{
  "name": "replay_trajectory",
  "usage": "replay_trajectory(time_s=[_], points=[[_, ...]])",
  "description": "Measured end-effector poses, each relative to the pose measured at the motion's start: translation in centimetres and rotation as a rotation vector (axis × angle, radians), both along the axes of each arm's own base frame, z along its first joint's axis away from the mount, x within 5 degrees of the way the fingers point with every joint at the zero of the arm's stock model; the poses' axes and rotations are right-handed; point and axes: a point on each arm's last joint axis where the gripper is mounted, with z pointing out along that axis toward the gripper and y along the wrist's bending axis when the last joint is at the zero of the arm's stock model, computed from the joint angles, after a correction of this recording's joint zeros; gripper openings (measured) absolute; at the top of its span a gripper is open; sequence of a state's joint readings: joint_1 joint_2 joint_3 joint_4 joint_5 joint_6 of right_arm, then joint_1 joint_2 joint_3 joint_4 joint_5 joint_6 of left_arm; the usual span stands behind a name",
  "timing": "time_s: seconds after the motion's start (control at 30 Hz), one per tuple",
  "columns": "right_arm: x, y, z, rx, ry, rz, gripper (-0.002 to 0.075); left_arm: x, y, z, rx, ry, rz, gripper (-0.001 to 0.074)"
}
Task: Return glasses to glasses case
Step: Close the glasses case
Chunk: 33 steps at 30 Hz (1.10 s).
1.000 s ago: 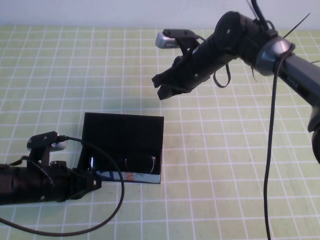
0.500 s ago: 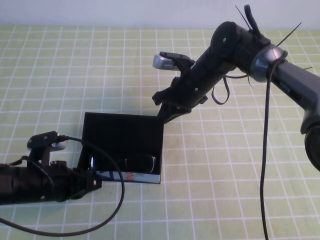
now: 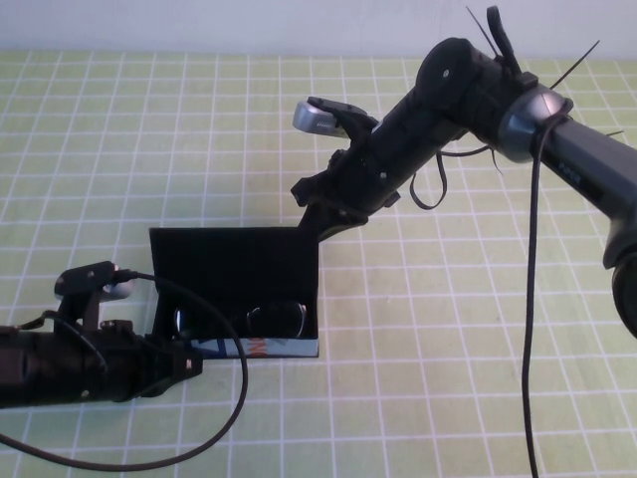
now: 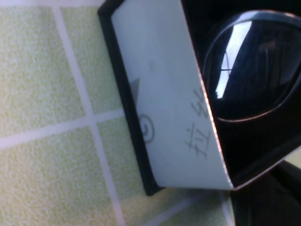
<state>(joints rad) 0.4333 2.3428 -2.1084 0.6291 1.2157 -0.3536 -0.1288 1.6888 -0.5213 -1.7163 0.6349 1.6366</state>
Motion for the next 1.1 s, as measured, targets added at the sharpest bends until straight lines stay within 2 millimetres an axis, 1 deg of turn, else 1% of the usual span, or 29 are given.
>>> replay_trajectory(time_s=[0.2, 0.3, 0.37, 0.47, 0.6, 0.67, 0.77, 0.97, 1.03, 1.1], points=[[-2.4, 0.4, 2.2, -0.014, -0.02, 0.046, -0.0011, 0.0, 0.0, 0.0, 0.003, -0.006, -0.006, -0.0002], [-3.7, 0.2, 2.4, -0.03, -0.01, 0.071, -0.0011, 0.0, 0.0, 0.0, 0.005, -0.008, -0.009, -0.0002], [-4.5, 0.2, 2.1, -0.041, 0.007, 0.087, -0.0011, 0.0, 0.0, 0.0, 0.006, -0.01, -0.01, -0.0002], [-5.6, 0.1, 0.9, -0.066, 0.05, 0.104, -0.0011, -0.1, 0.0, 0.1, 0.014, -0.009, -0.023, -0.0002], [-6.6, 0.2, -0.6, -0.099, 0.095, 0.125, -0.0011, -0.8, 0.1, 1.4, 0.026, -0.007, -0.049, -0.0002], [-6.8, 0.3, -0.9, -0.109, 0.102, 0.133, -0.0011, -1.2, 0.1, 2.2, 0.041, -0.015, -0.07, -0.0002], [-6.9, 0.3, -1.1, -0.117, 0.099, 0.139, -0.0011, -1.9, 0.3, 4.1, 0.047, -0.052, -0.079, -0.0002], [-6.8, 0.2, -1.1, -0.132, 0.09, 0.142, -0.0011, -4.2, 0.5, 9.5, 0.024, -0.248, -0.088, -0.0002], [-6.8, 0.2, -1.1, -0.132, 0.09, 0.142, -0.0011, -5.4, 0.6, 11.6, 0.019, -0.349, -0.093, -0.0002], [-6.9, 0.1, -0.7, -0.128, 0.08, 0.143, -0.0011, -6.7, 0.8, 13.4, 0.023, -0.45, -0.097, -0.0002]])
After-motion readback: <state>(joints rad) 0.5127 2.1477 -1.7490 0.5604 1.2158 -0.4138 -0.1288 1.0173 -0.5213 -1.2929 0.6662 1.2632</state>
